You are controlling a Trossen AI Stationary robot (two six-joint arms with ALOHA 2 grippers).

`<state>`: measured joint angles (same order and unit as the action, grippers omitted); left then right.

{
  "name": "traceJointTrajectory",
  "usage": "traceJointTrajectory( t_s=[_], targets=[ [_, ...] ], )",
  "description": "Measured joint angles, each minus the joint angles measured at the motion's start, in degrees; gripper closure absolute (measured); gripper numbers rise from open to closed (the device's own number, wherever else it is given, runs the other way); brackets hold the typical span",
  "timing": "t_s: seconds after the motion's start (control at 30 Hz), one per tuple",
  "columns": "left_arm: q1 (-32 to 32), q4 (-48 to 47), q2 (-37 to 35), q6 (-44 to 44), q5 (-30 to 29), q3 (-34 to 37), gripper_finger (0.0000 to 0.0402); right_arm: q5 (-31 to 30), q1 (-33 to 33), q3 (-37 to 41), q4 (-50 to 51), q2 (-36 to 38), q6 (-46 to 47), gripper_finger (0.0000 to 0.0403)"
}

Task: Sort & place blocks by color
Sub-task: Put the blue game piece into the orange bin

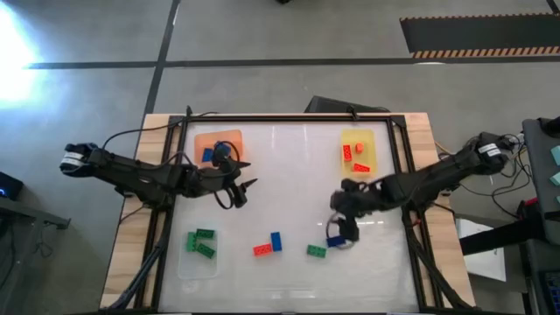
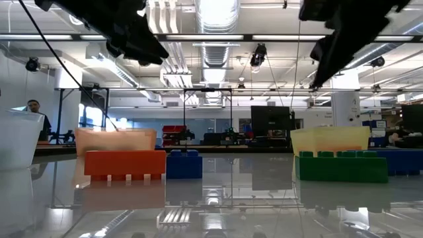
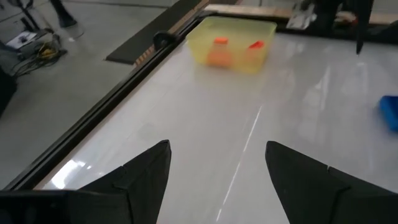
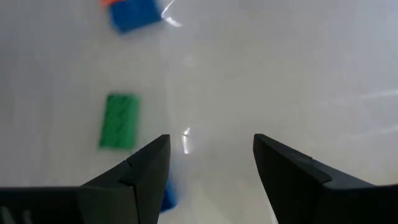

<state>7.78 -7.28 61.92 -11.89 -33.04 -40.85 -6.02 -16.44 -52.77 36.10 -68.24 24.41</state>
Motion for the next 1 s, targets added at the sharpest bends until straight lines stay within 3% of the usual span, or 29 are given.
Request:
traceJointTrajectory(
  t_s=[0.33, 0.47, 1.0],
  targets=[
    [4.8, 11.88, 0.48, 0.08, 0.09, -0.1, 0.0155, -0.3, -12.5, 1.17, -0.43, -2.06, 0.92, 0.0184],
    [6.65, 17.33, 0.75, 0.24, 0.1, -0.01, 0.0155, -4.06, -15.51, 3.29, -1.43, -2.06, 1.11, 0.0184],
    [10.35, 26.82, 6.7, 0.26, 0.07, -0.48, 0.0155, -6.07, -17.45, 17.22, -22.28, -2.15, 1.05, 0.0184]
  ],
)
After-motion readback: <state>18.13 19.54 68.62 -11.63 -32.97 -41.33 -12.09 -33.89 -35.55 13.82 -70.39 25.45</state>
